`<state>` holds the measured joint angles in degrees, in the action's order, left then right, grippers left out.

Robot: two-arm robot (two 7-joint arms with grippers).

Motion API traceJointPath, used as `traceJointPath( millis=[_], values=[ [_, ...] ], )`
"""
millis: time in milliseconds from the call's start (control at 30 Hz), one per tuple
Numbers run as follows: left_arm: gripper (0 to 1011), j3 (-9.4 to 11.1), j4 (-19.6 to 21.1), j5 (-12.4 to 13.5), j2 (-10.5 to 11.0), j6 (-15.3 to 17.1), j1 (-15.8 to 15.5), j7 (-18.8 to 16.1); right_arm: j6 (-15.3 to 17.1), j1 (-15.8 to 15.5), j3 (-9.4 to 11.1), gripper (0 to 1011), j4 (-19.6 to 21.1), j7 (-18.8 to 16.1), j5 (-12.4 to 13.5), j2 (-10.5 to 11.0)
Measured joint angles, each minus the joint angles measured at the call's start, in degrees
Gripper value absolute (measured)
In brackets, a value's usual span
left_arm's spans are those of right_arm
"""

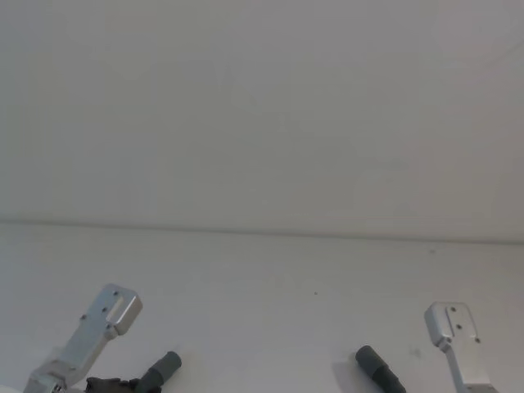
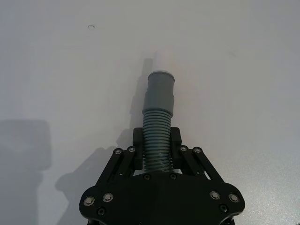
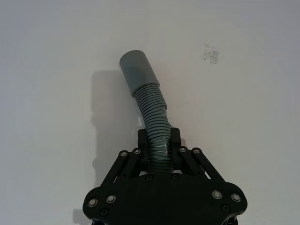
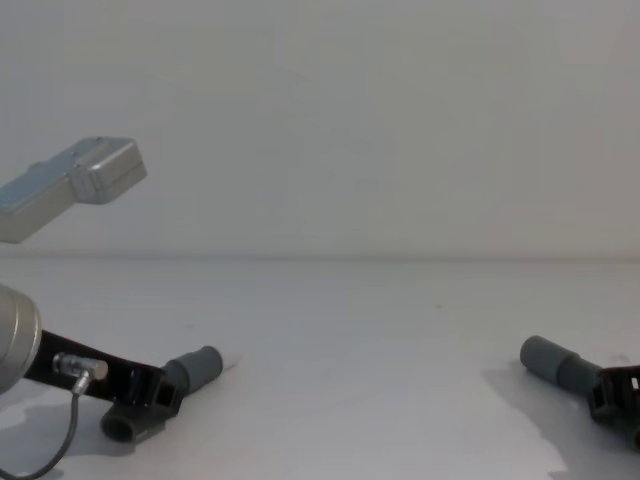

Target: Use both hands to pick up one end of the pipe from the table, align the ends, and insert them.

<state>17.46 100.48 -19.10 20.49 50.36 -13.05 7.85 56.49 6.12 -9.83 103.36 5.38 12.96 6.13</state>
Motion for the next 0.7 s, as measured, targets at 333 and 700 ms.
traceJointPath(
  millis=[333, 700],
  values=[
    [299, 0.0, 0.0, 0.0, 0.0, 0.0, 0.0, 0.0, 0.0, 0.0, 0.0, 236, 0.0, -0.1, 0.0, 0.0],
    [299, 0.0, 0.0, 0.0, 0.0, 0.0, 0.0, 0.0, -4.5, -2.4, 0.3, 234, 1.7, -5.2, 1.8, 2.4]
  ],
)
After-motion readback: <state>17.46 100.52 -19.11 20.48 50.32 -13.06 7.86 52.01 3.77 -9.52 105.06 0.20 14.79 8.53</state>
